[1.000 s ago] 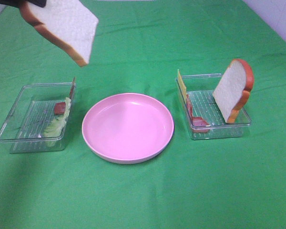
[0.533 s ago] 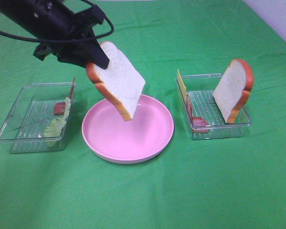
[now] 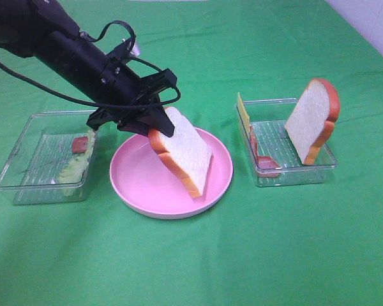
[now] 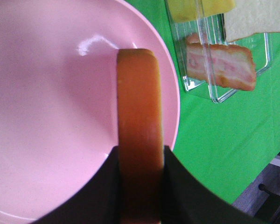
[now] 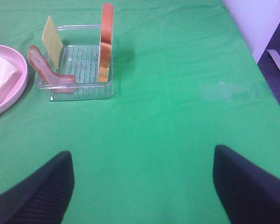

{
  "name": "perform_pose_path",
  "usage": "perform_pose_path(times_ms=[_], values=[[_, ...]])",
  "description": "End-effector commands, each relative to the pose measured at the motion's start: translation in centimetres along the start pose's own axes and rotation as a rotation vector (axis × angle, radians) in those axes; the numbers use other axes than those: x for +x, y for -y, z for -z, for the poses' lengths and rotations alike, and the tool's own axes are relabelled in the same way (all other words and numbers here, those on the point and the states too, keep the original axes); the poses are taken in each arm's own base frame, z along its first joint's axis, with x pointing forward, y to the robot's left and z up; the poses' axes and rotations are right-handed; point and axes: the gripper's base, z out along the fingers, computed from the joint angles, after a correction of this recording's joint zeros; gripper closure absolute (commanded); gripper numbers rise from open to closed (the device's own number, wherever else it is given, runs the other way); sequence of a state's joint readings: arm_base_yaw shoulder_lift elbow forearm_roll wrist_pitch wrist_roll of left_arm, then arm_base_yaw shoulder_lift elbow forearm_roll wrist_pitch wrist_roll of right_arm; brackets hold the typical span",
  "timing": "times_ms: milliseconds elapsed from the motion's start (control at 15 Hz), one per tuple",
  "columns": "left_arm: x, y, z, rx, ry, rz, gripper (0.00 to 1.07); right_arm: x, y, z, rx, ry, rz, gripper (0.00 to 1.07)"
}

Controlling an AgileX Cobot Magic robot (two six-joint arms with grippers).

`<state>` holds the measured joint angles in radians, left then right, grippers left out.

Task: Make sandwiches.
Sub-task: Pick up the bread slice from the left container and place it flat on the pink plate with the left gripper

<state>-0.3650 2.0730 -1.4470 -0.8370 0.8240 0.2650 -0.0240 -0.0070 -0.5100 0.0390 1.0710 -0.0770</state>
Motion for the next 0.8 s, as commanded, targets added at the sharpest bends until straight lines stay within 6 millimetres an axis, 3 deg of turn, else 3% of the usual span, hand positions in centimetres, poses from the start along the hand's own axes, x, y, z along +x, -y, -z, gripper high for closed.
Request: perform_pose_path(times_ms=[67,200,267,333,533,800], values=[[0.1,0.1,-0.8,0.015,-0.013,0.012,1.07,0.07,0.02,0.07,0.008,0.024,0.009,0.3],[0.18,0.04,-0.9,0.016,-0.023,0.014,1.02,0.07,0.02,0.07,0.008,0.024,0.009,0.3],[0.19,-0.01,-0.97,0.016,-0.025,0.015,0.79,0.07,0.02,0.07,0.008,0.024,0.009,0.3],[0.22,-0.01,-0.97,0.016,-0.028,0.014,0.64,0.07,0.02,0.07,0.008,0.024,0.009,0.3],[0.42,0.03,-0.95,0.019,-0.051,0.008,0.36,0.07,0.02,0.07,0.008,0.024,0.009,0.3],[-0.07,0.11,-0.41,-0.034,-0.051,-0.064,0.33,0.07,0.02,0.07,0.008,0.024,0.009,0.3]])
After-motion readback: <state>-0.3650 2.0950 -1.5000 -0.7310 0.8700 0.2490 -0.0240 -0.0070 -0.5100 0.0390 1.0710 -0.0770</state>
